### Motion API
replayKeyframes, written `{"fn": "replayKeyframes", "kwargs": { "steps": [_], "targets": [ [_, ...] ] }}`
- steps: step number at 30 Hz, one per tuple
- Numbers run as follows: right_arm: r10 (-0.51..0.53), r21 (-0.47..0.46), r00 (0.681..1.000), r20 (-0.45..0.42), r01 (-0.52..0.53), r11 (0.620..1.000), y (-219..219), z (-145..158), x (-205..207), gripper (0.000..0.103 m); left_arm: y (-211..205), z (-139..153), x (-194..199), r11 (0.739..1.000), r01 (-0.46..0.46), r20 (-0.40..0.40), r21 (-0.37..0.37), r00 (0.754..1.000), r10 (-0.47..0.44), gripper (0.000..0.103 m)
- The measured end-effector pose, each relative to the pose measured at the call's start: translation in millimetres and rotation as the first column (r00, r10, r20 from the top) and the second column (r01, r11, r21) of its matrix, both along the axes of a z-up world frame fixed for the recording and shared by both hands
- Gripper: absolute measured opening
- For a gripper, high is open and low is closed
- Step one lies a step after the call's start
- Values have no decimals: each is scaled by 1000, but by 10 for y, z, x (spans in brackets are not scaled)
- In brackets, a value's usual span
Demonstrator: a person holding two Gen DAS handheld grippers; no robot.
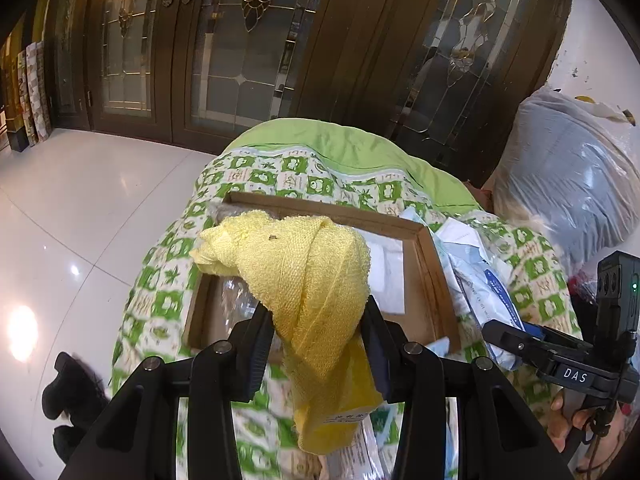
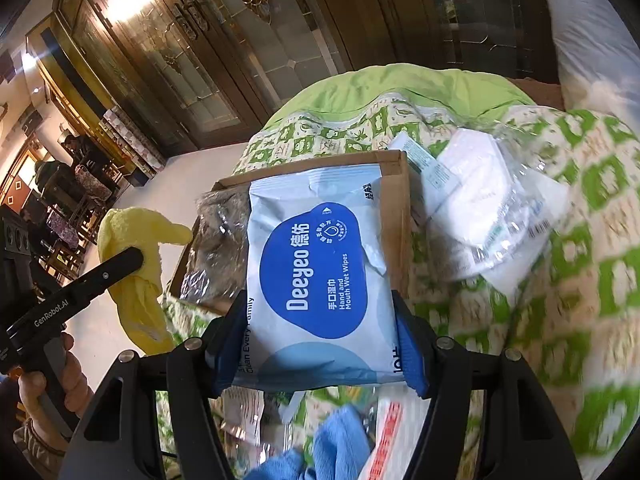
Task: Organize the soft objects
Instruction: 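Place the yellow towel on the grey bag while right tool sets the Deeyeo pack in the box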
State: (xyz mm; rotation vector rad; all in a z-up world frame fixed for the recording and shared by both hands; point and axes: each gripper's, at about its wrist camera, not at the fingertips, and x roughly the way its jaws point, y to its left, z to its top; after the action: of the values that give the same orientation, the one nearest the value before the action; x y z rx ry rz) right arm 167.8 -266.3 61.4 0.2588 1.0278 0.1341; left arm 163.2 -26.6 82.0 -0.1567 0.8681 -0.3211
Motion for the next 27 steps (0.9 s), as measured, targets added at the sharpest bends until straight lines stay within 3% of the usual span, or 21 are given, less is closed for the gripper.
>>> {"fn": "replayKeyframes", "kwargs": {
  "steps": [6, 9, 15, 22, 27],
  "targets": [
    [-1, 51, 998, -57, 4, 999, -13, -262, 374, 65, -179, -175, 394, 1000, 10, -39, -8, 999, -10, 45],
    [-29, 119, 994, -103, 42, 992, -58, -473, 520, 65, -318, -302, 575, 1000, 21, -57, -6, 998, -21, 45],
    [-69, 176, 984, -167, 99, 979, -74, -750, 633, 65, -568, -607, 821, 999, 46, -102, 13, 994, -45, 45],
    [-46, 106, 981, -188, 66, 992, 58, -892, 633, 65, -605, -984, 840, 995, 67, -150, 77, 987, -55, 45],
    [-20, -23, 987, -160, 16, 1000, 200, -935, 623, 65, -449, -1007, 809, 990, 68, -138, 121, 989, -51, 45]
  ]
}}
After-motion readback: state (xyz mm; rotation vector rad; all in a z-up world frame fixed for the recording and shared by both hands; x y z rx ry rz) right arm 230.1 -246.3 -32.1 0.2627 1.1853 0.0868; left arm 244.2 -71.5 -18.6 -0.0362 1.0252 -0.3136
